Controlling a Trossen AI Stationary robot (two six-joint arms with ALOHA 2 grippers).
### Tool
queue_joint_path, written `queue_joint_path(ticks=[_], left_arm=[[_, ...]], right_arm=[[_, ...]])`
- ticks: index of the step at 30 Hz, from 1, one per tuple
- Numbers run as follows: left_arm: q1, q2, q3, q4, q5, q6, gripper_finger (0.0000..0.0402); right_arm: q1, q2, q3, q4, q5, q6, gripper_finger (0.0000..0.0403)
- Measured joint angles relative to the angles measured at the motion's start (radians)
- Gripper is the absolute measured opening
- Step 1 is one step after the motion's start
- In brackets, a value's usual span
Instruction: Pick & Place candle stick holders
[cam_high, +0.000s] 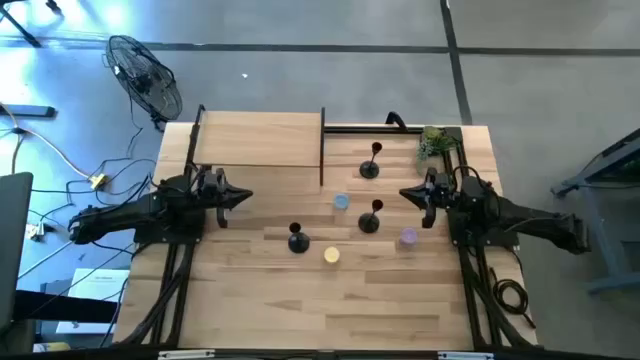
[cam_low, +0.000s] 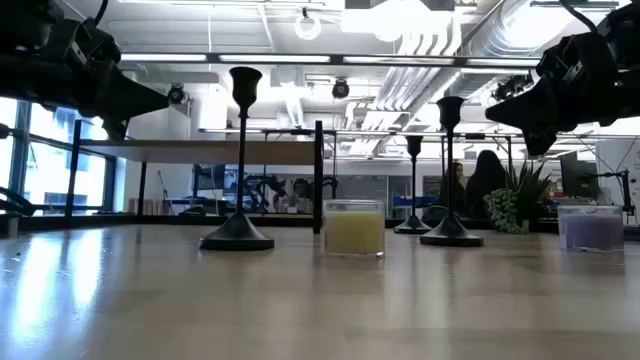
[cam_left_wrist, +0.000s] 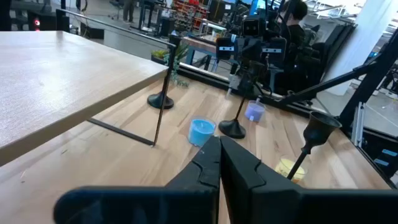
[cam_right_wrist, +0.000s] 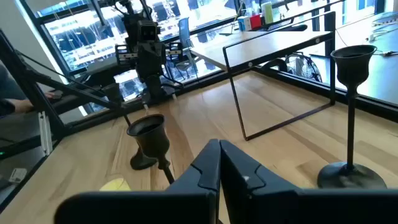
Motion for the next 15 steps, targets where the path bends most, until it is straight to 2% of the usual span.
queue_joint_path(ticks=[15], left_arm=[[0.0, 0.0, 0.0, 0.0, 0.0, 0.0, 0.0001]], right_arm=[[0.0, 0.0, 0.0, 0.0, 0.0, 0.0, 0.0001]])
